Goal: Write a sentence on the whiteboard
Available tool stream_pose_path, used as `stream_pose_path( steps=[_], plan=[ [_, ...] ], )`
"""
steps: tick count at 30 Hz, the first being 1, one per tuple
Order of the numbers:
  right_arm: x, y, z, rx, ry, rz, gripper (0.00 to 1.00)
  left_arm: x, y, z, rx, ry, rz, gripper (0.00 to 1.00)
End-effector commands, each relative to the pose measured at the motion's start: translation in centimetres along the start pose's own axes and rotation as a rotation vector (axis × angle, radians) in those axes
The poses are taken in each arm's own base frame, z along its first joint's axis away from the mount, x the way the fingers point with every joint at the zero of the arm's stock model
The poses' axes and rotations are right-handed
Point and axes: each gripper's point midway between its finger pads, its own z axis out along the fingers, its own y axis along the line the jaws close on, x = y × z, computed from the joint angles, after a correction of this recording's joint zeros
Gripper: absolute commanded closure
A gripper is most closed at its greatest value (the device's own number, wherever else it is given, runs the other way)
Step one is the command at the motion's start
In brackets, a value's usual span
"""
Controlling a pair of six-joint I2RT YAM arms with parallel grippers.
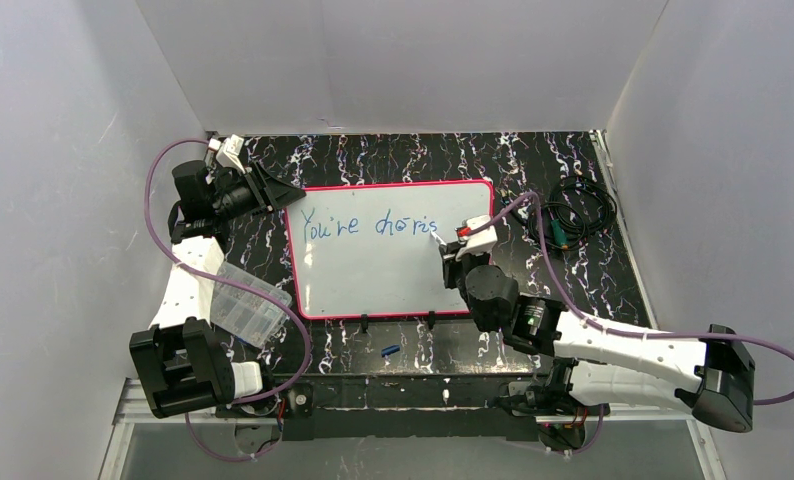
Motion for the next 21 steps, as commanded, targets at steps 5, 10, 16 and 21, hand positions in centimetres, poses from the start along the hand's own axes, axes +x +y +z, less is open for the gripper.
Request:
stream_pose_path(
  steps=[5, 10, 16, 21],
  plan=[
    [-3.3, 1.0, 0.3, -0.036, -0.101, 0.072, 0.99, 0.2, -1.5, -0.4, 0.045, 0.009, 0.024, 0.57],
    [-5.1, -0.2, 0.0, 0.021, -0.155, 0.087, 0.99, 0.3, -1.5, -0.4, 0.045, 0.011, 0.022, 0.57],
    [-5.3, -1.4, 0.3, 0.104, -0.164, 0.047, 0.99, 0.3, -1.5, -0.4, 0.044, 0.012, 0.021, 0.57],
    [-5.1, -1.8, 0.3, 0.123, -0.166, 0.035, 0.99, 0.3, -1.5, -0.4, 0.044, 0.011, 0.021, 0.57]
  ],
)
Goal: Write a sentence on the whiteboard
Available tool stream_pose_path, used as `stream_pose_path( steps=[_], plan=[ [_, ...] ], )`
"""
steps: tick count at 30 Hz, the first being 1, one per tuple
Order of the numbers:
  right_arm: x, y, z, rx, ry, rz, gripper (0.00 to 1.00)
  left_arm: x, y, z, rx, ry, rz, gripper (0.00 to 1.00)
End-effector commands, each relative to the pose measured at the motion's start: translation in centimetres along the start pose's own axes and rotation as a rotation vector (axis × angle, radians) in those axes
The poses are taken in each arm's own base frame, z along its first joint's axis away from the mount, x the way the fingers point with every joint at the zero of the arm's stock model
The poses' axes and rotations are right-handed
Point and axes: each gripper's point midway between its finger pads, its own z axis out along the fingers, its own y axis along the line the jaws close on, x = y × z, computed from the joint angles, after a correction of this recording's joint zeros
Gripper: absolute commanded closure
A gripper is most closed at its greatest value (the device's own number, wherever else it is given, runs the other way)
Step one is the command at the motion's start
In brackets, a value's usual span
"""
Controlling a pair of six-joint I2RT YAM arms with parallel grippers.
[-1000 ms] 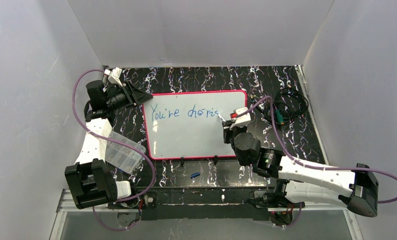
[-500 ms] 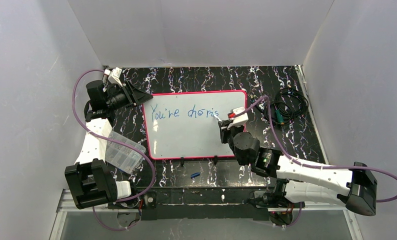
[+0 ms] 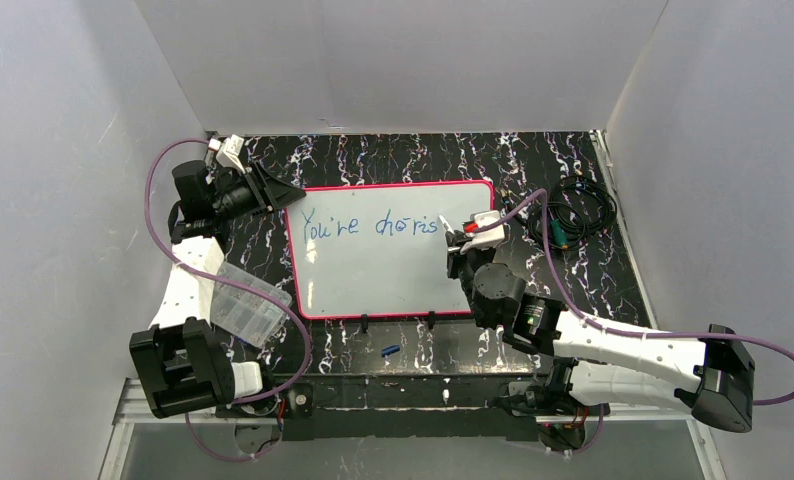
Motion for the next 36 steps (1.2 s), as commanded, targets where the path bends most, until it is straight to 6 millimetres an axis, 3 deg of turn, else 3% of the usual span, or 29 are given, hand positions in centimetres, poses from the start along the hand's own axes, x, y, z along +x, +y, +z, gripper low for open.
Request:
stream_pose_path(
  steps=[1, 23, 36],
  plan=[
    [-2.0, -0.8, 0.3, 0.059, -0.054, 0.029, 0.99, 0.3, -1.5, -0.4, 0.044, 0.011, 0.021, 0.57],
    [3.0, -0.8, -0.9, 0.010, 0.101, 0.029, 0.99, 0.3, -1.7, -0.4, 0.046, 0.010, 0.025, 0.57],
    [3.2, -0.2, -0.8, -0.008, 0.105, 0.045, 0.99, 0.3, -1.7, -0.4, 0.047, 0.011, 0.024, 0.57]
  ],
)
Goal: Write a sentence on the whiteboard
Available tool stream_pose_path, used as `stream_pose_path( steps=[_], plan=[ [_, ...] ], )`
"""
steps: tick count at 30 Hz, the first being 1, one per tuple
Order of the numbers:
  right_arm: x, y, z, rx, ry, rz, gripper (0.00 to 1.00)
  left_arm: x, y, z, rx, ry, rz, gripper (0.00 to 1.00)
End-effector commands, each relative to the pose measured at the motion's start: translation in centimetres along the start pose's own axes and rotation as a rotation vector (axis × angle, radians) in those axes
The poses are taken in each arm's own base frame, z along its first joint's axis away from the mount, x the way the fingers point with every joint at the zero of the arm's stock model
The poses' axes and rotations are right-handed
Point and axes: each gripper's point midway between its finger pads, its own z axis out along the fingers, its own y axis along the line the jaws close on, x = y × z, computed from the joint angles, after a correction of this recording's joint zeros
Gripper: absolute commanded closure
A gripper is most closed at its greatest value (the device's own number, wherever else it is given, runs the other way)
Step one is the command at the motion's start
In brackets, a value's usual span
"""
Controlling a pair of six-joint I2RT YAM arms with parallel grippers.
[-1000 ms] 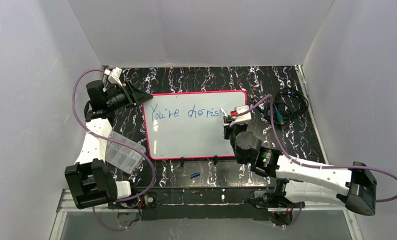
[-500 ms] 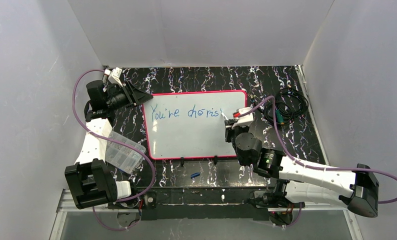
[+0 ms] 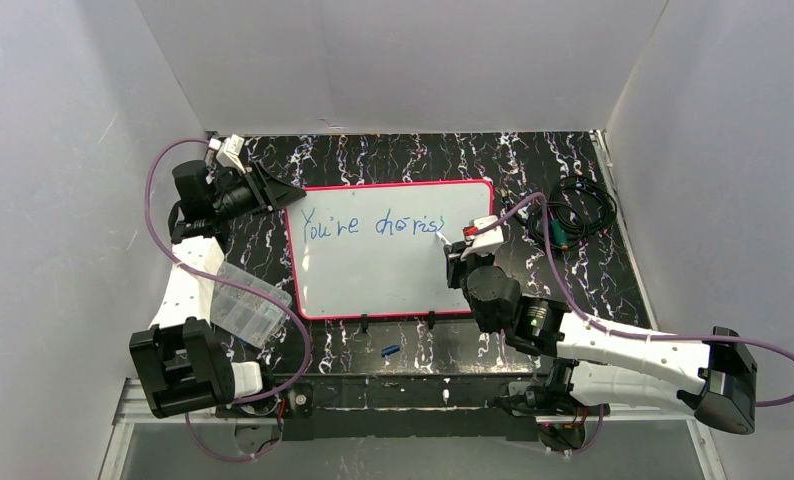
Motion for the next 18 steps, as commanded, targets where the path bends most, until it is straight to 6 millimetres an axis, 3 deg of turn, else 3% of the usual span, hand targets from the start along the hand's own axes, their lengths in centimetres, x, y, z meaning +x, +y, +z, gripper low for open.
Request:
stream_pose_path(
  steps=[1, 10, 18],
  plan=[
    [0.0, -0.5, 0.1, 0.026, -0.013, 0.014, 0.99, 0.3, -1.6, -0.4, 0.046, 0.012, 0.021, 0.57],
    [-2.0, -1.8, 0.0, 0.090, -0.084, 0.039, 0.99, 0.3, -1.6, -0.4, 0.044, 0.012, 0.020, 0.57],
    [-1.9, -2.4, -0.2, 0.118, -0.076, 0.028, 0.99, 0.3, -1.5, -0.4, 0.045, 0.012, 0.020, 0.57]
  ],
)
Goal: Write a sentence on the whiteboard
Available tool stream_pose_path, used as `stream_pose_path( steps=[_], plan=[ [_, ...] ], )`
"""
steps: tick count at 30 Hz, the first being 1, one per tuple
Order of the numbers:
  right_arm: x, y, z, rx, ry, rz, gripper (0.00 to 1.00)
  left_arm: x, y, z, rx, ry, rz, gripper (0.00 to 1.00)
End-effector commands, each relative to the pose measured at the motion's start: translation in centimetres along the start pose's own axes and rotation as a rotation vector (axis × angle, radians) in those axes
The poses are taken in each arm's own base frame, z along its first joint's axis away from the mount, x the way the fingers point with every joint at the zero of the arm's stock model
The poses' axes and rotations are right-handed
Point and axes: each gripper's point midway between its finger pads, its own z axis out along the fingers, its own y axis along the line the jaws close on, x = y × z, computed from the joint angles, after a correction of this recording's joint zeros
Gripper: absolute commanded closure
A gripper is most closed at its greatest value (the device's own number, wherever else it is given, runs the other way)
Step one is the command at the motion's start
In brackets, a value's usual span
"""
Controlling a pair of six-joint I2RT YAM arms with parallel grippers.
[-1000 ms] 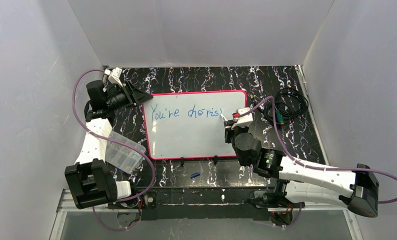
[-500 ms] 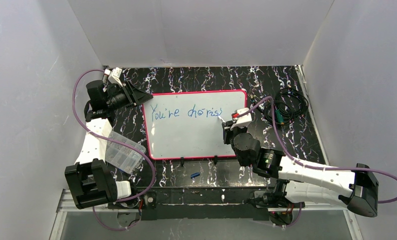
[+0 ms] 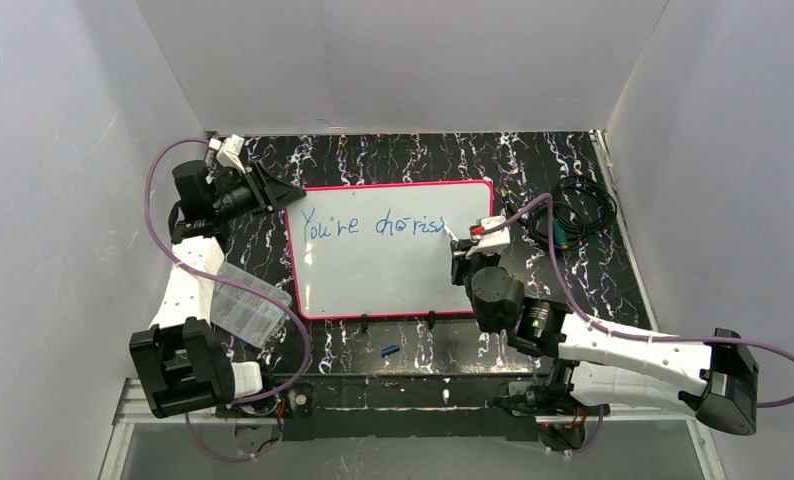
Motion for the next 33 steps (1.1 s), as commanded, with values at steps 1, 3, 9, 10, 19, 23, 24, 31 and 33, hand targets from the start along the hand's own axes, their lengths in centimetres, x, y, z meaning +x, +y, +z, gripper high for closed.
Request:
stream_pose_path(
  steps=[1, 3, 9, 10, 19, 23, 24, 31, 33],
  plan=[
    [-0.8, -1.2, -0.1, 0.055, -0.026, 0.021, 0.99, 0.3, -1.5, -0.4, 0.044, 0.012, 0.020, 0.57],
    [-0.4, -1.2, -0.2, 0.049, -0.013, 0.020, 0.99, 0.3, -1.6, -0.4, 0.045, 0.012, 0.021, 0.57],
    [1.0, -0.9, -0.4, 0.022, 0.030, 0.022, 0.99, 0.3, -1.5, -0.4, 0.045, 0.013, 0.020, 0.57],
    [1.3, -0.9, -0.5, 0.021, 0.037, 0.021, 0.99, 0.3, -1.6, -0.4, 0.046, 0.012, 0.021, 0.57],
    [1.2, -0.3, -0.6, -0.013, 0.046, 0.023, 0.99, 0.3, -1.6, -0.4, 0.047, 0.013, 0.021, 0.57],
    [-0.2, -0.4, -1.1, -0.038, -0.001, 0.065, 0.99, 0.3, -1.6, -0.4, 0.047, 0.012, 0.021, 0.57],
    [-0.6, -0.6, -1.2, -0.039, -0.015, 0.077, 0.99, 0.3, -1.6, -0.4, 0.047, 0.013, 0.021, 0.57],
    [-1.8, -1.6, -1.2, 0.011, -0.052, 0.065, 0.99, 0.3, -1.6, -0.4, 0.047, 0.013, 0.020, 0.57],
    [-2.0, -1.5, -1.0, 0.012, -0.060, 0.058, 0.99, 0.3, -1.6, -0.4, 0.046, 0.013, 0.020, 0.57]
  ],
)
